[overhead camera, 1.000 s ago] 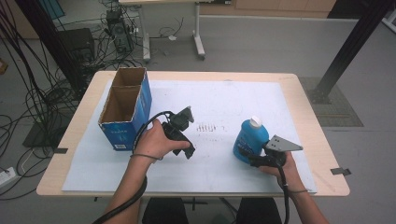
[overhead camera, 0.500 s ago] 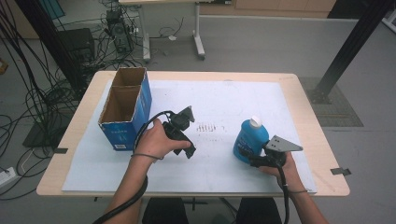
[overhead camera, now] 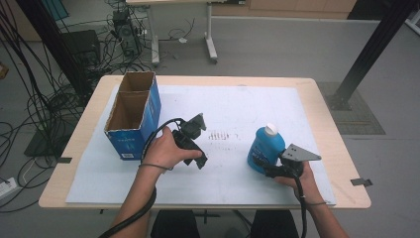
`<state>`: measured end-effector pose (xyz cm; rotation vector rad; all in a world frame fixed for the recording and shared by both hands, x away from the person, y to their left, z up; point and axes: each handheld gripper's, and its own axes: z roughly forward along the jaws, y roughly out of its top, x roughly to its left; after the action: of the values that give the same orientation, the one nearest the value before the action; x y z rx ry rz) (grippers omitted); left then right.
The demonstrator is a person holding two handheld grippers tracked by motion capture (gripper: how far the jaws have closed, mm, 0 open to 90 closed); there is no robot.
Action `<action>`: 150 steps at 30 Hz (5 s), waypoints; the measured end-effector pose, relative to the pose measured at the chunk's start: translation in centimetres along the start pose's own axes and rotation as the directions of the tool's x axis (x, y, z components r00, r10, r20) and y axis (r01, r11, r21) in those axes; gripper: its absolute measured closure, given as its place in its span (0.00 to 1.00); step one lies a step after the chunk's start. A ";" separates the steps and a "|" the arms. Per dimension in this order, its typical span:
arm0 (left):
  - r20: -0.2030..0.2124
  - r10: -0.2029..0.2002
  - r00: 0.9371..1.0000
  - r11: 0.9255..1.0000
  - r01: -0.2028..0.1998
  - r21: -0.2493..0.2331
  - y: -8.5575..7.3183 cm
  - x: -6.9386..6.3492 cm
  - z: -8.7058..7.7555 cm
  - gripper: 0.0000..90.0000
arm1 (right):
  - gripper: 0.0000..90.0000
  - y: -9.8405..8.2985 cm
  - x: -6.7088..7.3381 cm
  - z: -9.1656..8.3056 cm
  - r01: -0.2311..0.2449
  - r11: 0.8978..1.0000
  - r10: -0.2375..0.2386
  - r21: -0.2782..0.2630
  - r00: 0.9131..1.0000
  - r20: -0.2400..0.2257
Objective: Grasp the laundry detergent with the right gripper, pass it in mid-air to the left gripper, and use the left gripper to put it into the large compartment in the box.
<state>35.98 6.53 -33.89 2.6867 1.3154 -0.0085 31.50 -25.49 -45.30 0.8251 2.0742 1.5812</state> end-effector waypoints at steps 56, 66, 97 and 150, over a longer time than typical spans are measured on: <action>-0.010 0.090 0.996 0.994 -0.090 -0.063 -0.8 1.2 -5.7 0.09 | 0.46 2.7 -2.0 0.2 -0.032 0.999 0.035 0.022 0.991 -0.127; 0.025 0.129 0.991 0.987 -0.126 -0.100 -1.0 0.8 -7.8 0.10 | 0.46 5.6 -2.6 -0.5 -0.008 1.000 0.012 0.024 0.982 -0.191; 0.038 0.382 0.924 0.918 -0.374 -0.134 1.2 -2.3 -15.9 0.09 | 0.47 12.7 -2.0 0.8 0.073 0.997 -0.058 0.016 0.894 -0.444; 0.075 0.618 0.782 0.775 -0.590 -0.228 2.8 -6.0 -19.1 0.11 | 0.46 17.3 5.7 5.6 0.219 0.976 -0.160 -0.010 0.683 -0.713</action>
<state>33.34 2.78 -14.20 2.7400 0.3332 -0.0051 34.45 -14.38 -30.03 -0.0521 2.6356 1.8982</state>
